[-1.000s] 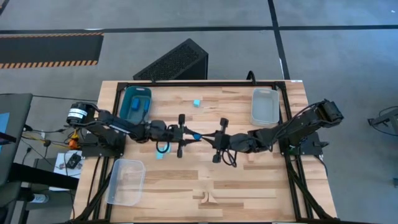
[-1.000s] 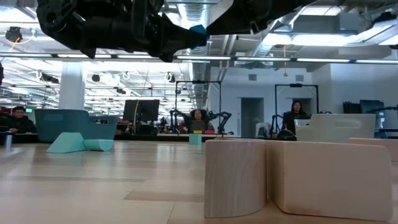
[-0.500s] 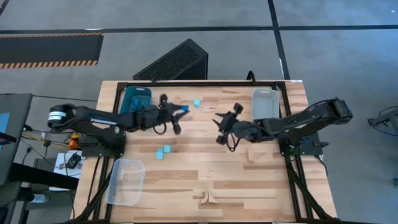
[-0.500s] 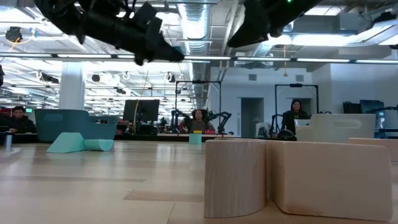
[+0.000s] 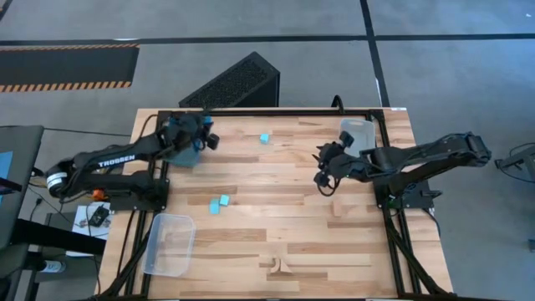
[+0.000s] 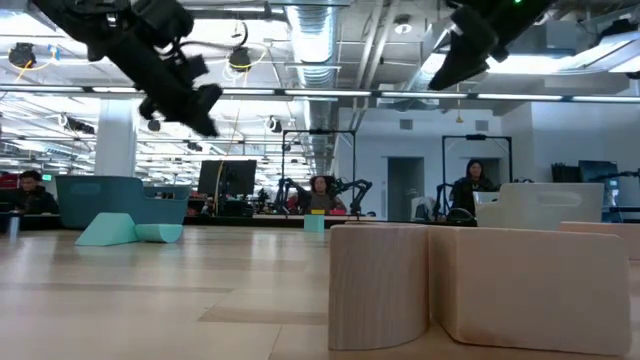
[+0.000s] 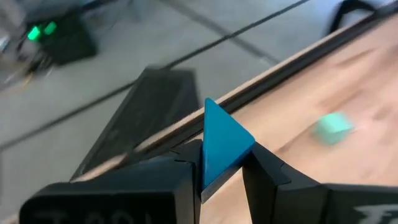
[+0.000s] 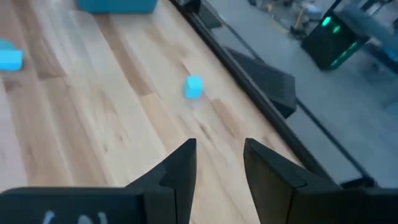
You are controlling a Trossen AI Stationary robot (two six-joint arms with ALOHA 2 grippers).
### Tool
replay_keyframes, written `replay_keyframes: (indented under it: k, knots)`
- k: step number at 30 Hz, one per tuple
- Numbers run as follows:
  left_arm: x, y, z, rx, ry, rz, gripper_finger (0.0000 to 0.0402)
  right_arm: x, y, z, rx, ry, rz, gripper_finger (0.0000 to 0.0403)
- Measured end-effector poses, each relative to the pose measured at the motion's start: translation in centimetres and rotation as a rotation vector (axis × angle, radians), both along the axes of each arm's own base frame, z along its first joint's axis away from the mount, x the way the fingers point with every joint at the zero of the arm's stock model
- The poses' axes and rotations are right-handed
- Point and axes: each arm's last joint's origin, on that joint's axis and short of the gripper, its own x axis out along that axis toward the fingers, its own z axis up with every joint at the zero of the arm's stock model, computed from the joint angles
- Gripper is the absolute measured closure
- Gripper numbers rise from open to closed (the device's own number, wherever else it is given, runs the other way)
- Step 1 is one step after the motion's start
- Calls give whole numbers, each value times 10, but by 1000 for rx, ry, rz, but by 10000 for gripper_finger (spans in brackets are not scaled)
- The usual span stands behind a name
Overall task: Sort & place blocks by color
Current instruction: Put the blue block into the blue bin, then put the top brown block into the transparent bin
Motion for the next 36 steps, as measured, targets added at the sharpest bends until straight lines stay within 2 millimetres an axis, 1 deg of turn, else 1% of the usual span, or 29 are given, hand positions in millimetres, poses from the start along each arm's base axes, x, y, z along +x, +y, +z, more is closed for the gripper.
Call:
replay_keyframes:
  k: [4, 6, 10, 13, 16, 20, 22, 25, 28, 32, 36]
  knots:
    - [-14, 10, -8, -70, 60, 96, 345, -3, 0, -4, 35, 25, -32, 247]
    - [-21, 15, -11, -91, 86, 139, 345, 0, 0, -10, 46, 49, -38, 246]
    - [-37, 30, -13, -122, 100, 241, 345, 3, 0, -20, 89, 145, 18, 245]
    - [-52, 38, -20, -208, 124, 294, 344, 2, -3, -24, 122, 174, -4, 245]
    - [-59, 38, -32, -339, 116, 268, 338, 4, -4, -27, 134, 171, -35, 244]
    - [-59, 37, -47, -381, 127, 252, 322, 6, -5, -30, 118, 187, -33, 237]
    - [-58, 38, -50, -388, 142, 256, 315, 5, -7, -30, 115, 203, -33, 234]
    - [-57, 40, -54, -412, 147, 269, 306, 2, -8, -32, 149, 207, -80, 229]
    - [-56, 40, -58, -432, 157, 275, 297, -4, -4, -36, 195, 214, -127, 223]
    - [-51, 41, -59, -407, 157, 280, 282, -10, 3, -57, 215, 223, -141, 215]
    - [-46, 43, -54, -322, 144, 300, 253, -15, 3, -78, 257, 199, -169, 204]
